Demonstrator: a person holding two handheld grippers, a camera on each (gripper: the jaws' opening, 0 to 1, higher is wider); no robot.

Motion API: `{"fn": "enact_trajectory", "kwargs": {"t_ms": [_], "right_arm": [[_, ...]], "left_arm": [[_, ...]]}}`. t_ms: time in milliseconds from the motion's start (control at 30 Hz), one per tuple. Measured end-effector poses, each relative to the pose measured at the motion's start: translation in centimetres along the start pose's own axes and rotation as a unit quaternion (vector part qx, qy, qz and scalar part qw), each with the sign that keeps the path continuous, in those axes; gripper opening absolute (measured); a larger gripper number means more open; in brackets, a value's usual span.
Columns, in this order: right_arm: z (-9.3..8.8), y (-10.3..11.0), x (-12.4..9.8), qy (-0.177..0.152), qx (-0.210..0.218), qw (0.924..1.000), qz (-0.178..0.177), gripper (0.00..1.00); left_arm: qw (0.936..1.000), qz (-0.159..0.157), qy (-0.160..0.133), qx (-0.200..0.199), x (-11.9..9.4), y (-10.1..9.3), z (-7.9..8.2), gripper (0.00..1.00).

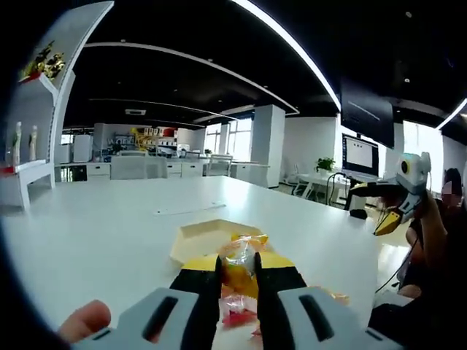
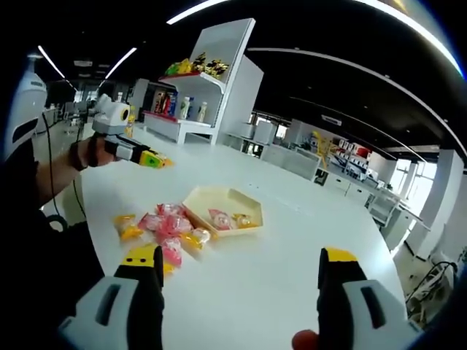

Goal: Pick up the marshmallows scattered on the table and place them into the bowl on the table

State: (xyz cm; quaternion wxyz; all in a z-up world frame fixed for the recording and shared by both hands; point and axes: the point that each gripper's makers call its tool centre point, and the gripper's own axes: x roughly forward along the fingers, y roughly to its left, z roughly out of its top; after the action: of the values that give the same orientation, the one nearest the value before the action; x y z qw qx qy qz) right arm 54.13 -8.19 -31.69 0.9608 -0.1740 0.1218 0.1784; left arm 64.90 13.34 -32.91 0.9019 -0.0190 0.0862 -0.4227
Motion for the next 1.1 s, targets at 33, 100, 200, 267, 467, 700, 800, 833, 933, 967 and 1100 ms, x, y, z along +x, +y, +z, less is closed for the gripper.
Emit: {"fn": "enact_trajectory", "kwargs": {"t_ms": [33,100,200,267,467,700,800,833,933,967,1100], "right_arm": [[0.0,0.0,0.0,-0.001,0.001,1.0,0.0,0.84],[0.1,0.0,0.0,-0.002,0.002,1.0,-0.001,0.84],[0.1,0.1,-0.1,-0.002,0.001,1.0,-0.002,0.84],[0.1,0.1,-0.2,-0.002,0.001,1.0,-0.003,0.84],[0.3,-0.1,-0.4,-0.002,0.001,1.0,-0.007,0.84],[0.2,-0.1,-0.7,-0.002,0.001,1.0,-0.008,0.84],[0.1,-0.3,-0.8,0.0,0.001,0.9999,-0.011,0.84],[0.1,-0.3,-0.8,0.0,0.001,0.9999,-0.011,0.84],[0.2,-0.5,-0.9,-0.003,0.002,0.9999,-0.013,0.84],[0.2,-0.5,-0.9,-0.004,0.003,0.9999,-0.012,0.84],[-0.1,-0.5,-0.8,0.0,0.003,0.9999,-0.012,0.84]], "left_arm": [[1.0,-0.002,0.0,-0.002,0.2,0.0,0.0,0.18],[1.0,-0.002,-0.001,-0.002,0.4,0.1,0.1,0.18],[0.9999,0.001,-0.008,0.006,0.7,0.2,0.7,0.18],[0.9998,-0.007,-0.021,0.003,0.7,0.0,1.6,0.18],[0.9995,-0.007,-0.026,0.016,1.4,0.1,2.2,0.18],[0.9998,-0.011,-0.018,0.004,2.8,0.1,1.7,0.18],[0.9995,-0.007,-0.029,-0.009,3.3,0.5,2.1,0.18],[0.9994,-0.007,-0.032,-0.014,3.4,0.7,2.1,0.18],[0.9994,0.001,-0.032,-0.013,4.1,1.2,1.9,0.18],[0.9994,0.004,-0.032,-0.011,4.3,1.4,1.8,0.18],[0.9994,0.012,-0.03,-0.009,5.1,2.0,1.4,0.18]]}}
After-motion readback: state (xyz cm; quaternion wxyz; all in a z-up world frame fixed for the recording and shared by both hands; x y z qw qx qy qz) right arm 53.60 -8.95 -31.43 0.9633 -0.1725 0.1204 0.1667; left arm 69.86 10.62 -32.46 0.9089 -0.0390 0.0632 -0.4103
